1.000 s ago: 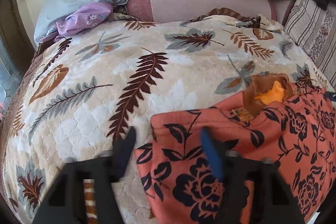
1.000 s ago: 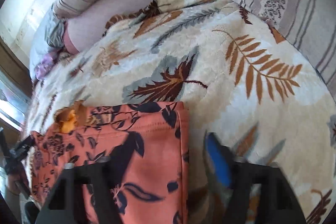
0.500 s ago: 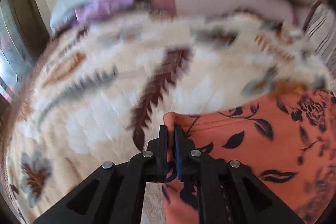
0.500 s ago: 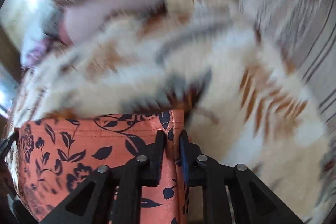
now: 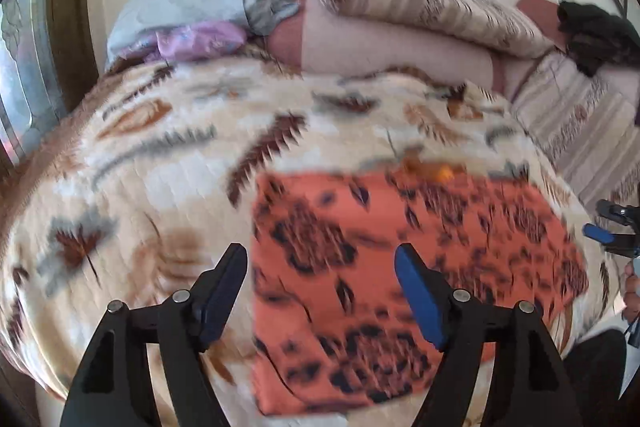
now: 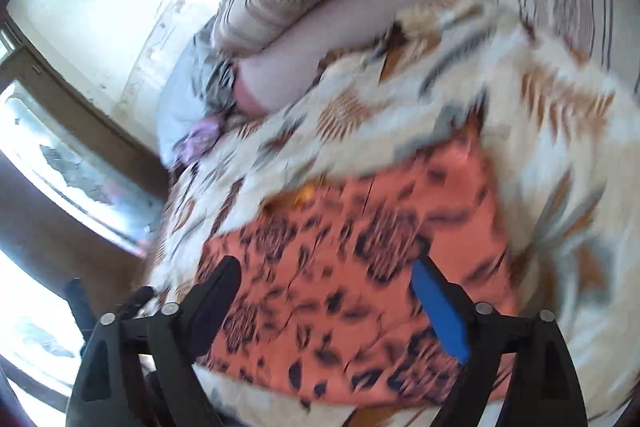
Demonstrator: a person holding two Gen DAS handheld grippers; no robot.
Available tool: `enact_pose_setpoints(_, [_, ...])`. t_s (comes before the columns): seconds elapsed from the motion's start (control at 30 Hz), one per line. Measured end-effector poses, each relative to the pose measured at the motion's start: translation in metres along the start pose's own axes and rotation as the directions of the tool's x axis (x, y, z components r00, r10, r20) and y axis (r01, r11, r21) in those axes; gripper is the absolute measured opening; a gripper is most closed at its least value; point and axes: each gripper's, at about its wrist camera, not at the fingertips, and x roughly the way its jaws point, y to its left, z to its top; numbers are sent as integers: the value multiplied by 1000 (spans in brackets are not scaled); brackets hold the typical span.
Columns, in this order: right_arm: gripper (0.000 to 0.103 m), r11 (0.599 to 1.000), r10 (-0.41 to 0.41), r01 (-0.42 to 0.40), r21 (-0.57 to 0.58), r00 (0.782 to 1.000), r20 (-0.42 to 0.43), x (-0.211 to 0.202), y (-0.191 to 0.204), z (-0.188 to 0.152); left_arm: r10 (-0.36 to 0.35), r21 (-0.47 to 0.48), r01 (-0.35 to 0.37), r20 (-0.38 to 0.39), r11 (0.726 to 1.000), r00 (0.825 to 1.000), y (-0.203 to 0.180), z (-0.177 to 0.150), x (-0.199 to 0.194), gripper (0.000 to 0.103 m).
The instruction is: Fold small clothes
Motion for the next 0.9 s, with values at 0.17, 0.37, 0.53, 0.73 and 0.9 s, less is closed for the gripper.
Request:
enact_pose_setpoints(0.17, [69, 968, -171, 180, 174, 983, -68, 10, -59, -47, 81, -21, -86, -159, 996, 984, 5, -50, 37, 77])
enact_pose_setpoints(0.37, [95, 944, -118, 91, 317, 991, 66, -49, -59, -82, 123, -22, -123, -4, 992, 992, -3, -50, 0, 88])
enact_pose_setpoints(0.53, [95, 847, -40, 1, 531, 997, 62, -29, -98, -111, 120, -49, -130, -177, 990, 977, 5, -60, 31, 85])
enact_pose_setpoints(0.73, [94, 829, -56, -3, 559, 994, 89, -18, -107, -92, 122, -16, -121, 18, 992, 992, -18, -36, -13, 85])
enact_pose_setpoints(0.9, [44, 841, -73, 22, 541, 995, 74, -11, -102, -82, 57, 15, -56, -15, 998, 998, -50, -32, -3, 85])
